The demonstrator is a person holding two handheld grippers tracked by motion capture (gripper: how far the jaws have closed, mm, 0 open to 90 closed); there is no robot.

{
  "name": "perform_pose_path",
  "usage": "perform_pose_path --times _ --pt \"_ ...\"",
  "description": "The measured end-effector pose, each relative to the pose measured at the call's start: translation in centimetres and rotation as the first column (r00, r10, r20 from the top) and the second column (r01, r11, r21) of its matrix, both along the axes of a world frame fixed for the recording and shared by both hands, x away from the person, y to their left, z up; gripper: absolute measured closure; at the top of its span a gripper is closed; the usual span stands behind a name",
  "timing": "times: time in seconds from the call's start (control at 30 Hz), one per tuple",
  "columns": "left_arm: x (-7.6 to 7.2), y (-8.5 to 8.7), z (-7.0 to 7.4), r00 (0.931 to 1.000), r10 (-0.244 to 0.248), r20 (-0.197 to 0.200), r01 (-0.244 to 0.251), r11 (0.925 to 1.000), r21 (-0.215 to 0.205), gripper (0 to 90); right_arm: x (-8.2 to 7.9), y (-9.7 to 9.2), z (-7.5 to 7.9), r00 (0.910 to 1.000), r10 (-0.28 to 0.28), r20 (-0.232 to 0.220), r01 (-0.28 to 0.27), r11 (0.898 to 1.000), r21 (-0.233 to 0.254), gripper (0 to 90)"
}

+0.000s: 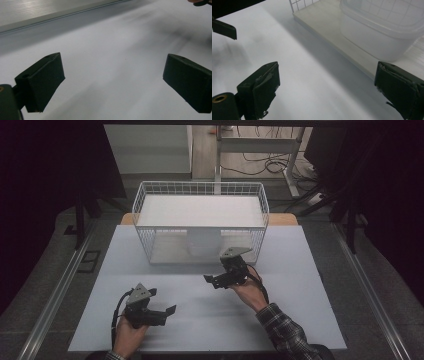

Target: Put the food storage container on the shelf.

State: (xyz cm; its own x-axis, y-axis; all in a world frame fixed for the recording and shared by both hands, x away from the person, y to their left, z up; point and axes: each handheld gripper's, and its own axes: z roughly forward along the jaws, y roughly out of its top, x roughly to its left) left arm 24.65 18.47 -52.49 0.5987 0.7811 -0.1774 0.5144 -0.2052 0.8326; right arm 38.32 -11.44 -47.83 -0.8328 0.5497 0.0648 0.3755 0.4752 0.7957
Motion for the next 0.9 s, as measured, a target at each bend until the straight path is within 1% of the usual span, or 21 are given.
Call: perform_pose_path --times 0.17,0.27,0.33,0.6,0.73,0.9 --pt "0.0 0.0 0.0 1.0000 -0.002 -0.004 0.002 1.0000 0.002 3.3 -0.6 -0.6 -0.1 0.9999 -0.008 -0.008 0.008 1.000 0.008 3.5" --pt "0.0 0.0 0.0 1.0000 -0.002 -0.004 0.002 1.0000 0.001 3.3 -1.0 -1.1 -0.2 0.9996 -0.028 -0.010 0.028 1.000 0.015 1.6" --pt "0.0 0.0 0.0 1.0000 -0.004 -0.006 0.004 1.0000 0.001 3.3 -1.3 -1.5 -0.4 0.9991 -0.036 -0.023 0.037 0.999 0.022 1.3" --pt "0.0 -0.2 -0.1 0.9998 -0.014 -0.016 0.014 0.9999 0.008 3.5 -2.8 -2.6 -0.7 0.9989 -0.024 -0.039 0.025 0.999 0.022 1.2" --pt "0.0 -0.2 -0.2 0.9997 -0.014 -0.020 0.015 0.9999 0.006 3.4 -3.4 -3.0 -0.7 0.9991 -0.019 -0.038 0.020 1.000 0.017 1.1" --pt "0.1 -0.2 -0.2 0.9997 -0.013 -0.022 0.014 0.9998 0.015 3.4 -4.0 -3.8 -0.7 0.9989 -0.027 -0.038 0.027 0.999 0.019 1.1"
